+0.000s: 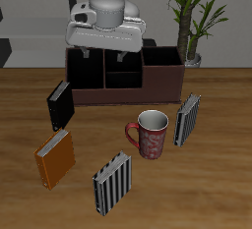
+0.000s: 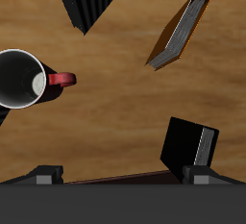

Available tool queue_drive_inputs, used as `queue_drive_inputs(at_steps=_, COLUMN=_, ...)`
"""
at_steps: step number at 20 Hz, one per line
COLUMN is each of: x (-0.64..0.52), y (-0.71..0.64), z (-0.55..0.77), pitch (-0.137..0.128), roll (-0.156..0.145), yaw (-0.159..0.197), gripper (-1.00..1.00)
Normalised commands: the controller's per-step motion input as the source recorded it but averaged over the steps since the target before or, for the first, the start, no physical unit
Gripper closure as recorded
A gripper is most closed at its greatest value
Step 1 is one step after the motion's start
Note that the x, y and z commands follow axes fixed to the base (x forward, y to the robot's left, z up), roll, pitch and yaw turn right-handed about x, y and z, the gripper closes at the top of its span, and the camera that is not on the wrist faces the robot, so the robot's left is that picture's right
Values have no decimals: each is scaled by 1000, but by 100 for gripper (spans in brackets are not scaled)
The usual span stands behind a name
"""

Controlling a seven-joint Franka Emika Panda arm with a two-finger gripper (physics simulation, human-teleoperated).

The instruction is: Place the black book into the back desk caddy's right compartment

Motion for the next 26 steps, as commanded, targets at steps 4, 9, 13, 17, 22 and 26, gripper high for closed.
queue_drive_inputs(at_steps=4, x=-105, y=-484, z=-166, pitch=-31, roll=8, yaw=-23, gripper=-100)
queue_drive_inputs(at_steps=9, x=-97, y=-437, z=-223, pitch=3, roll=-1, yaw=-21, gripper=-100)
queue_drive_inputs(at_steps=13, x=-55, y=-421, z=-352, pitch=15, roll=-8, yaw=-10, gripper=-100)
queue_drive_inputs(at_steps=17, x=-85, y=-320, z=-349, pitch=21, roll=-34, yaw=-16, gripper=-100)
queue_drive_inputs(at_steps=22, x=-94, y=-250, z=-189, pitch=7, roll=-30, yaw=-27, gripper=-100)
queue_drive_inputs(at_steps=26, x=-65, y=-301, z=-212, pitch=0, roll=-37, yaw=-10, gripper=-100)
